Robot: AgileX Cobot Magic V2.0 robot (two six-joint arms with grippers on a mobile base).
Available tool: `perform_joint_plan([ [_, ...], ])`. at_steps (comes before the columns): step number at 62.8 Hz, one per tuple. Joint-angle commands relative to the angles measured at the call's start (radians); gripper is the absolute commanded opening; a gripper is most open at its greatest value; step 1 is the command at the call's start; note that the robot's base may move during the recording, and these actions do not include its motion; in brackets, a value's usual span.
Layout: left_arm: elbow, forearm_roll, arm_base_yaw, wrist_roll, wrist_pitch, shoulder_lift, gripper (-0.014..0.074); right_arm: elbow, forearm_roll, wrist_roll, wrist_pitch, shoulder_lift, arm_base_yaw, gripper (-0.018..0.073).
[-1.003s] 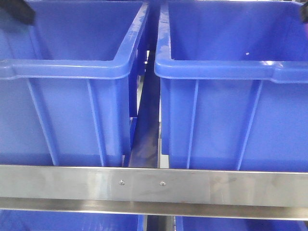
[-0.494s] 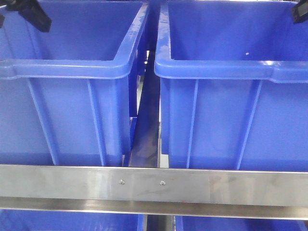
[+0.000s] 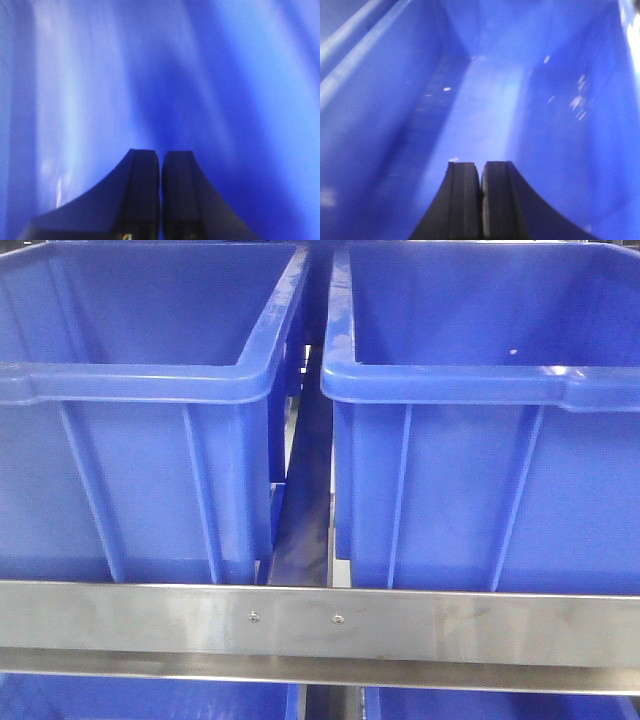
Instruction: Sort and place red and blue blocks on shelf
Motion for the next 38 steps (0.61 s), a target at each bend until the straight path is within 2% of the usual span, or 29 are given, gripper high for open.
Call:
perform_joint_plan([
  [1, 0.006, -0.025, -0.006, -0.019, -0.152, -0.067, 0.0127, -0.034, 0.031, 0.019, -0.058, -0.043, -0.006, 0.0061],
  [12, 0.111, -0.025, -0.006, -0.021, -0.197, -0.177, 0.0127, -0.005, 0.014, 0.019, -0.060, -0.136, -0.023, 0.0062],
  [21, 0.211, -0.025, 0.007, -0.103, -0.270, -0.274, 0.0127, 0.022, 0.010, 0.019, -0.046, -0.212, -0.120, 0.0062],
  [26, 0.269, -0.025, 0.039, -0.142, -0.311, -0.333, 0.0127, 0.040, 0.009, 0.019, -0.026, -0.251, -0.191, 0.0062],
  [30, 0.308, -0.025, 0.070, -0.143, -0.330, -0.376, 0.0127, 0.057, 0.005, 0.018, -0.015, -0.286, -0.230, 0.0062],
  [38, 0.377, -0.025, 0.127, -0.143, -0.334, -0.466, 0.0127, 0.122, -0.032, 0.005, -0.031, -0.366, -0.254, 0.0057],
])
